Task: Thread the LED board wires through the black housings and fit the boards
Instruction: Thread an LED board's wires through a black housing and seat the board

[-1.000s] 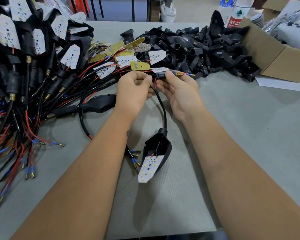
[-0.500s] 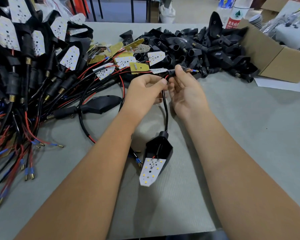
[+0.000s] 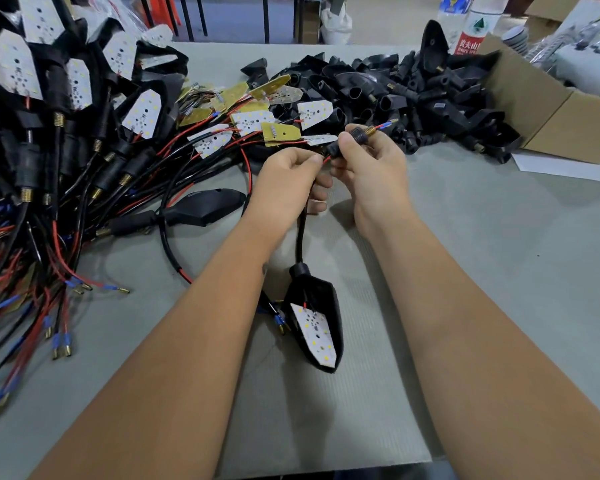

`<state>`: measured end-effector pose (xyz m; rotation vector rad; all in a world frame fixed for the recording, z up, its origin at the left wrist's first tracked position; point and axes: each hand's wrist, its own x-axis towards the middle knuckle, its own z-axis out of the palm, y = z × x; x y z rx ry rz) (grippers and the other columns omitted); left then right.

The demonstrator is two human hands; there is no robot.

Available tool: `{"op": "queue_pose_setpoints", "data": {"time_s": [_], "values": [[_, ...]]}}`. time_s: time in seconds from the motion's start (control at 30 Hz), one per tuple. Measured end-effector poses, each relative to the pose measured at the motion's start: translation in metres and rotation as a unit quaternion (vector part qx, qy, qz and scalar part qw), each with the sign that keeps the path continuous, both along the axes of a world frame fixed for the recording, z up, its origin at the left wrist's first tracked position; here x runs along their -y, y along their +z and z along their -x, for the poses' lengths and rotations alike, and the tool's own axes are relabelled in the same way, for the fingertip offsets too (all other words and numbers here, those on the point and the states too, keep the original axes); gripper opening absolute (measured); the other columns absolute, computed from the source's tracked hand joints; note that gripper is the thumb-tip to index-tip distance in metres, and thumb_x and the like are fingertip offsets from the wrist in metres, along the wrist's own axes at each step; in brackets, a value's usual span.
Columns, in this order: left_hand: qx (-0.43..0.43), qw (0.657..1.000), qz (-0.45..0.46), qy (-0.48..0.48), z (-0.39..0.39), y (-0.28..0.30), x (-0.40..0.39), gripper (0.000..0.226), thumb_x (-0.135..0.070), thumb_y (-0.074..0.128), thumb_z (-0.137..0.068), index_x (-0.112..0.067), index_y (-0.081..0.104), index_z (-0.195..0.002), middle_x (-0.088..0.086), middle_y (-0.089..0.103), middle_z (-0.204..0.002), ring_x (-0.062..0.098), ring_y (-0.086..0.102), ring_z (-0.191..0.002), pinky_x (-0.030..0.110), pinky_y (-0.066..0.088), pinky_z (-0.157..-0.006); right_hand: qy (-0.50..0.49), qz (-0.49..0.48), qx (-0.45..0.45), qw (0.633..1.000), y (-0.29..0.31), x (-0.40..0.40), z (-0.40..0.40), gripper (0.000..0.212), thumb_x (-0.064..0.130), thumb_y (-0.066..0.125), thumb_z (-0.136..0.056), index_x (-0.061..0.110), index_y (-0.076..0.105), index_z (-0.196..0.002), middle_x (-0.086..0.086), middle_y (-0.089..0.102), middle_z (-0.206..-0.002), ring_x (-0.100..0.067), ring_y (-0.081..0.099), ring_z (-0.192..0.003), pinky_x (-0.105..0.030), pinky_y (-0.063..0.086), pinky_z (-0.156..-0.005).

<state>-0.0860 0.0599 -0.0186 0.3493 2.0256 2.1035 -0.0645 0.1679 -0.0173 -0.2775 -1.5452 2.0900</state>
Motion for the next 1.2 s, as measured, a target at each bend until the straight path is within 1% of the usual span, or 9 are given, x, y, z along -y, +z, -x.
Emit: {"op": "queue_pose_setpoints", "data": {"time_s": [0.07, 0.2, 0.33, 0.47, 0.6, 0.7, 0.87, 1.03, 1.2], "values": [[0.013, 1.0, 0.007, -0.007, 0.0, 0.0, 0.0, 0.017, -0.013, 0.048, -0.102, -0.012, 0.06, -0.09, 0.002, 0.061, -0.064, 0.009, 0.052, -0.046, 0.024, 0.051, -0.047, -0.017, 0.021, -0.007, 1.0, -0.001, -0.002, 0.002, 0.011, 0.002, 0.055, -0.096, 0.005, 0.056, -0.107, -0.002, 0.059, -0.074, -0.011, 0.054, -0.063, -0.023, 0.049, -0.064], [-0.006, 0.999, 0.038, -0.026, 0.001, -0.002, 0.002, 0.027, -0.007, 0.04, -0.103, -0.015, 0.063, -0.092, 0.002, 0.059, -0.068, 0.008, 0.05, -0.045, 0.022, 0.046, -0.045, -0.036, 0.046, -0.008, 0.998, -0.001, -0.005, 0.004, 0.031, 0.001, 0.051, -0.098, 0.008, 0.048, -0.128, -0.004, 0.057, -0.081, -0.014, 0.053, -0.071, -0.026, 0.049, -0.068], [-0.01, 0.998, 0.054, -0.024, 0.005, -0.002, 0.003, 0.027, -0.012, 0.043, -0.102, -0.022, 0.065, -0.09, -0.005, 0.058, -0.063, 0.006, 0.039, -0.044, 0.017, 0.031, -0.04, -0.029, 0.025, 0.0, 0.999, -0.002, -0.005, 0.004, 0.046, 0.002, 0.051, -0.098, 0.017, 0.039, -0.14, -0.008, 0.054, -0.083, -0.019, 0.052, -0.075, -0.029, 0.051, -0.071], [-0.008, 0.998, 0.055, -0.008, 0.006, -0.002, 0.002, 0.021, -0.011, 0.043, -0.101, -0.019, 0.061, -0.092, -0.006, 0.058, -0.056, 0.004, 0.032, -0.038, 0.016, 0.024, -0.037, -0.008, 0.016, 0.027, 0.999, 0.002, -0.003, 0.002, 0.021, 0.019, 0.045, -0.102, 0.013, 0.059, -0.117, -0.008, 0.062, -0.085, -0.02, 0.056, -0.069, -0.025, 0.051, -0.061], [-0.001, 0.998, 0.06, -0.002, 0.005, -0.001, 0.002, 0.016, -0.012, 0.043, -0.101, -0.018, 0.057, -0.097, -0.006, 0.061, -0.054, 0.007, 0.029, -0.04, 0.018, 0.023, -0.037, -0.052, 0.008, 0.024, 0.998, 0.0, -0.008, 0.001, 0.024, 0.021, 0.05, -0.101, 0.014, 0.071, -0.094, -0.002, 0.061, -0.08, -0.014, 0.051, -0.067, -0.025, 0.044, -0.061], [0.011, 0.998, 0.068, -0.008, 0.004, 0.001, 0.002, 0.016, -0.016, 0.04, -0.101, -0.018, 0.056, -0.103, 0.0, 0.063, -0.059, 0.01, 0.029, -0.043, 0.02, 0.023, -0.039, -0.081, 0.021, 0.024, 0.996, 0.001, -0.012, 0.001, 0.016, 0.013, 0.055, -0.097, 0.009, 0.07, -0.093, -0.002, 0.058, -0.074, -0.014, 0.05, -0.062, -0.024, 0.043, -0.058], [0.035, 0.998, 0.051, -0.023, 0.003, 0.003, 0.002, 0.028, -0.027, 0.033, -0.103, -0.015, 0.058, -0.111, 0.005, 0.061, -0.065, 0.01, 0.028, -0.044, 0.02, 0.022, -0.041, -0.079, -0.012, 0.027, 0.996, 0.001, -0.012, -0.002, 0.021, 0.013, 0.048, -0.1, 0.011, 0.064, -0.086, 0.002, 0.062, -0.062, -0.012, 0.058, -0.054, -0.025, 0.045, -0.056], [0.043, 0.998, 0.029, -0.027, 0.006, 0.002, 0.004, 0.023, 0.001, 0.042, -0.089, -0.012, 0.06, -0.092, 0.003, 0.061, -0.064, 0.01, 0.035, -0.047, 0.017, 0.026, -0.039, -0.102, 0.003, 0.027, 0.994, -0.001, -0.014, -0.001, 0.026, 0.016, 0.044, -0.103, 0.012, 0.057, -0.082, -0.005, 0.062, -0.068, -0.014, 0.056, -0.054, -0.027, 0.044, -0.055], [0.009, 0.999, 0.039, -0.028, 0.01, -0.006, 0.008, 0.028, 0.007, 0.049, -0.091, -0.014, 0.068, -0.088, 0.002, 0.069, -0.074, 0.004, 0.051, -0.05, 0.017, 0.044, -0.048, -0.062, 0.002, 0.05, 0.997, 0.002, -0.015, -0.003, 0.021, 0.019, 0.05, -0.101, 0.015, 0.057, -0.082, -0.004, 0.062, -0.072, -0.015, 0.058, -0.056, -0.026, 0.045, -0.056]]}}
